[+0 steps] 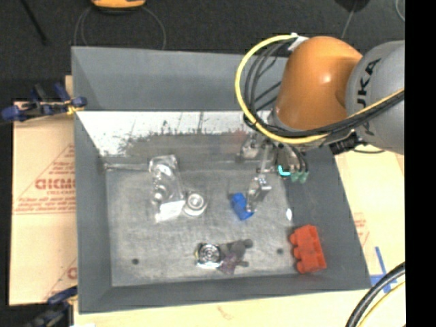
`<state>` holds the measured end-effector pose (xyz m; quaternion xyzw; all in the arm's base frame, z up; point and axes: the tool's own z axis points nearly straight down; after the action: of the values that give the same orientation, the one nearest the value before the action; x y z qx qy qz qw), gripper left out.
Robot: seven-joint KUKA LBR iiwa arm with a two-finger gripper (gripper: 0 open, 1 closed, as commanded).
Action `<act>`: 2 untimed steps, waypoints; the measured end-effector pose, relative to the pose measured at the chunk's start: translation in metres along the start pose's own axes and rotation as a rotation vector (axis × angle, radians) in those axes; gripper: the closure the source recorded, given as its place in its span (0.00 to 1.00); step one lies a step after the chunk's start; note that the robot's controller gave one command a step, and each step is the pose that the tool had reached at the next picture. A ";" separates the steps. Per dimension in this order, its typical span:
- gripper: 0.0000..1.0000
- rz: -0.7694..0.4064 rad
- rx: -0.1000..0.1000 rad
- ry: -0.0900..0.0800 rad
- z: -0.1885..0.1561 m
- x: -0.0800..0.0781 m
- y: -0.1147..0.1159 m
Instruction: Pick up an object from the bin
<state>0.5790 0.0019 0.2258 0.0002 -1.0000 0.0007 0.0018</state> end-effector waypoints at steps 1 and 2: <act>0.00 -0.090 0.000 0.002 0.111 0.022 -0.045; 0.00 -0.030 -0.001 -0.011 0.138 0.020 -0.046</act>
Offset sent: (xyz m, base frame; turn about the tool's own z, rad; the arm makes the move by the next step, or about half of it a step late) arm -0.0207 -0.0422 -0.1068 -0.0942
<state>0.5587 -0.0440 0.0876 0.0152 -0.9999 0.0002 -0.0037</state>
